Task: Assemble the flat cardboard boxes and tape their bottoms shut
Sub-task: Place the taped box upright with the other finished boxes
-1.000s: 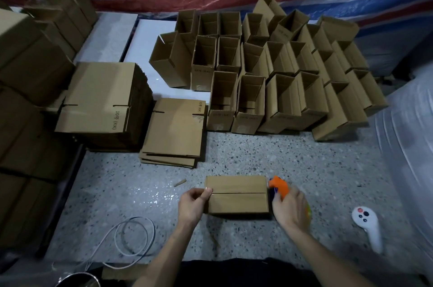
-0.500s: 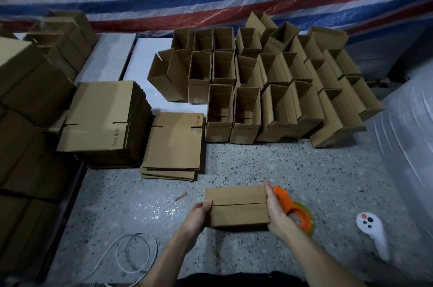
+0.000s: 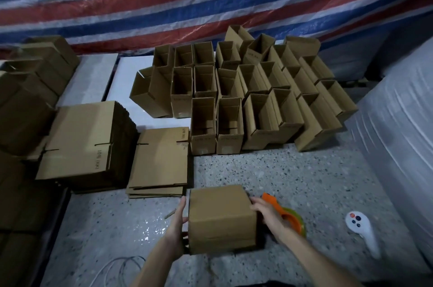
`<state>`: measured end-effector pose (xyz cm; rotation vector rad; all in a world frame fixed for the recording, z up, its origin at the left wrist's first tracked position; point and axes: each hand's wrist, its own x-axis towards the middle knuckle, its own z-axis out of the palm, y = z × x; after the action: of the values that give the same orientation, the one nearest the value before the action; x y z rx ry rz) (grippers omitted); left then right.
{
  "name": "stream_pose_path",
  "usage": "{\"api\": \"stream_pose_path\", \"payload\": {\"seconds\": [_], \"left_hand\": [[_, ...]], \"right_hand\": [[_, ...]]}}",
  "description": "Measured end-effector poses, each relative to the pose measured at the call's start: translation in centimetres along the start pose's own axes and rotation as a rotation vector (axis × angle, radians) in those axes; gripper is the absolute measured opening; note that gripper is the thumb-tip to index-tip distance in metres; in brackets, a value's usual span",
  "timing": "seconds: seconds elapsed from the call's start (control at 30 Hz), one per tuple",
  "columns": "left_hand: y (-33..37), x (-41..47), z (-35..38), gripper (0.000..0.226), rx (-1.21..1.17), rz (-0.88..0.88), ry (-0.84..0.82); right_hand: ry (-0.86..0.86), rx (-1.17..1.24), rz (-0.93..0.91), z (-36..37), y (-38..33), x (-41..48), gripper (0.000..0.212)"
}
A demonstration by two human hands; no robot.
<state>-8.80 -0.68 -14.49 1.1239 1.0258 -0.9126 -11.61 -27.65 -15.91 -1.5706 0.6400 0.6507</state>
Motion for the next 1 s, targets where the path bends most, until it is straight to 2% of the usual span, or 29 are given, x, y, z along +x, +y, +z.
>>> {"api": "stream_pose_path", "payload": {"seconds": [0.03,0.1,0.23,0.33,0.4,0.5,0.6,0.67,0.77,0.83,0.9,1.0], "left_hand": [[0.2,-0.1,0.0,0.089,0.027,0.018,-0.006],[0.6,-0.2,0.2,0.088,0.099,0.101,-0.012],[0.7,-0.1,1.3,0.11,0.149,0.444,0.066],[-0.1,-0.3,2.2,0.127,0.304,0.71,0.017],[-1.5,0.0,3.0,0.126,0.414,0.838,-0.017],[-3.9,0.7,4.3,0.118,0.408,0.81,-0.044],[-5.2,0.9,5.6,0.086,0.362,0.7,-0.094],[-5.2,0.8,6.1,0.081,0.333,0.657,-0.11],[-4.3,0.5,7.0,0.086,0.307,0.653,-0.181],[-3.5,0.3,7.7,0.076,0.3,0.659,-0.216],[-2.9,-0.2,8.3,0.07,0.338,0.672,-0.248],[-1.9,-1.1,9.2,0.076,0.402,0.7,-0.282]], "right_hand": [[-0.019,-0.028,-0.046,0.0,-0.2,0.2,0.05],[-0.026,-0.115,-0.109,-0.4,-0.1,0.3,0.061],[0.086,-0.347,-0.204,-0.3,0.1,0.4,0.07],[0.209,-0.504,-0.234,0.6,-0.2,0.6,0.078],[0.241,-0.456,-0.222,1.7,-0.2,0.5,0.076],[0.188,-0.123,-0.106,3.7,-0.5,0.0,0.059],[0.154,0.136,-0.009,4.5,-0.2,-0.4,0.075],[0.116,0.208,-0.001,4.2,-0.1,-0.9,0.081],[0.037,0.276,0.023,3.2,-0.8,-1.2,0.055],[0.063,0.293,0.105,2.3,-1.6,-1.2,0.044],[0.117,0.304,0.156,1.1,-2.3,-1.5,0.054],[0.239,0.266,0.133,-0.5,-3.7,-2.3,0.066]]}}
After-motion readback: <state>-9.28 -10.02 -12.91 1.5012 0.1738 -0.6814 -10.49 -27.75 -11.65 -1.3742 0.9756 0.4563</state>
